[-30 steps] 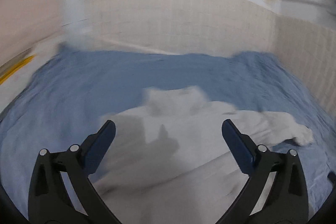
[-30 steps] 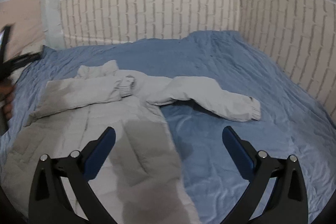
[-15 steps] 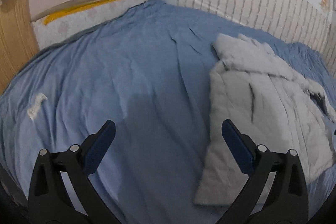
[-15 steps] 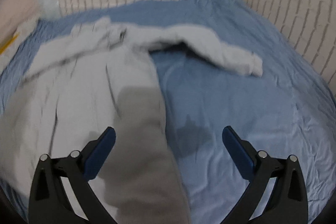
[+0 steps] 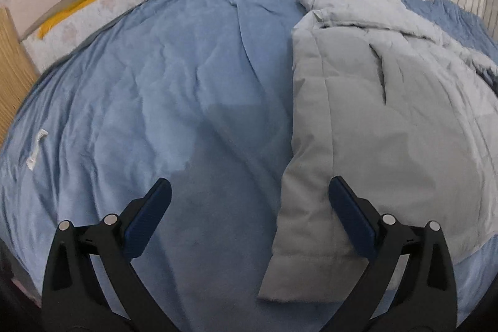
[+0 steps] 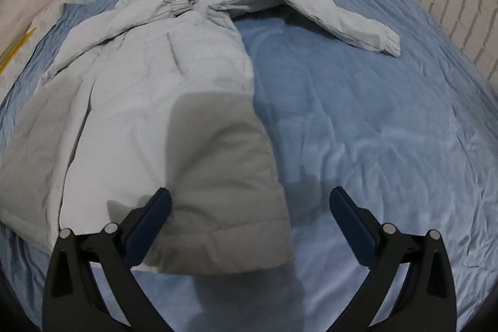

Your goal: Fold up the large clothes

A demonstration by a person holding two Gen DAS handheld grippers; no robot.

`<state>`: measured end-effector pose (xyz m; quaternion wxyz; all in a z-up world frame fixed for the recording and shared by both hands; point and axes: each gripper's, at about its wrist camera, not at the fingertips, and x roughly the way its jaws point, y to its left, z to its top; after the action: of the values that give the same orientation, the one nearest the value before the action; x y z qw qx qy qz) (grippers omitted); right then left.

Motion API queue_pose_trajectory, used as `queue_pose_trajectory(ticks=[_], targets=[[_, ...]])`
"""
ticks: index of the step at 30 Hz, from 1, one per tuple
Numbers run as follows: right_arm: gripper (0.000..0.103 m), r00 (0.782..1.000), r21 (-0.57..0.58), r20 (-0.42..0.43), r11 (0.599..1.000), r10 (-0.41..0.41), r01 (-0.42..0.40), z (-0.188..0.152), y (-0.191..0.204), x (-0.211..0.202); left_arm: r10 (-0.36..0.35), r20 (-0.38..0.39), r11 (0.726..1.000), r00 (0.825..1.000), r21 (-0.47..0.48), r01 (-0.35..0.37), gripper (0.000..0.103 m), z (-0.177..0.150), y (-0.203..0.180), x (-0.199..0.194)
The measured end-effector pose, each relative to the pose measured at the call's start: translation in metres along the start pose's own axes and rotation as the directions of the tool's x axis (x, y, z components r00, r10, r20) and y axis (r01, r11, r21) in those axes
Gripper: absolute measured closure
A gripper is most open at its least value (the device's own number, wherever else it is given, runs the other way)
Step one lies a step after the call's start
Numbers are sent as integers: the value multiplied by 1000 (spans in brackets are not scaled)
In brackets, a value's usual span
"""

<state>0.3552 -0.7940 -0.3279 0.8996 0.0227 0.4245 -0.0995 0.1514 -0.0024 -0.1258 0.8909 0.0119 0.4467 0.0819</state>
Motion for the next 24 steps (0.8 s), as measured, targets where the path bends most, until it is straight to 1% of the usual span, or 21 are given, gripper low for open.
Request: queue_pose_trajectory(ticks=[2,3,4,5,6,7,8,9,10,11,12,14,15,16,20,23,24], targets=[[2,1000,-6,-10,1000,5,-5,0,3,2,-15,-12,1000,1000,-11,15,3,-5,-3,11],[2,1000,1,-21,1000,17,-17,2,5,5,-42,-33,999,999,-34,41,3,-9,-2,18],[2,999,5,-25,999,33,-33,2,5,6,-69,-52,997,996,-51,66,6,-11,-3,25],[16,998,5,-31,998,57,-57,3,7,9,-98,-64,994,993,-53,94,15,-12,-3,32],[37,996,1,-42,997,82,-82,4,9,11,-117,-72,992,991,-49,114,21,-10,-9,39],[48,993,0,-64,995,96,-96,4,11,14,-128,-76,991,989,-37,126,36,-9,-13,42],[68,993,-4,-69,995,100,-100,4,14,15,-136,-70,991,988,-9,135,61,-7,-19,42],[76,992,-16,-68,994,109,-110,4,18,13,-159,-66,987,985,23,160,82,-7,-24,39],[79,992,-31,-70,994,105,-108,3,22,12,-184,-74,979,980,71,190,89,-6,-35,36],[84,994,-60,-69,994,88,-92,2,28,10,-182,-60,978,982,90,187,92,-5,-40,31],[88,995,-83,-66,993,75,-80,1,33,8,-193,-57,976,980,96,198,93,-4,-41,27],[91,997,-103,-63,993,50,-57,1,38,2,-221,-58,973,973,61,225,96,-2,-33,24],[92,997,-91,-60,994,50,-56,1,39,-3,-238,-55,970,970,38,240,97,0,-27,20],[92,997,-77,-55,995,52,-56,0,38,-8,-247,-48,968,968,36,248,98,1,-23,15],[94,997,-33,-28,997,70,-70,-7,44,-34,-261,-12,963,965,63,261,100,9,-14,-9],[94,996,-35,0,995,94,-94,-13,56,-57,-258,5,964,966,72,257,102,16,1,-28],[94,995,-46,5,994,101,-101,-19,62,-65,-243,16,966,970,90,241,102,17,8,-37]])
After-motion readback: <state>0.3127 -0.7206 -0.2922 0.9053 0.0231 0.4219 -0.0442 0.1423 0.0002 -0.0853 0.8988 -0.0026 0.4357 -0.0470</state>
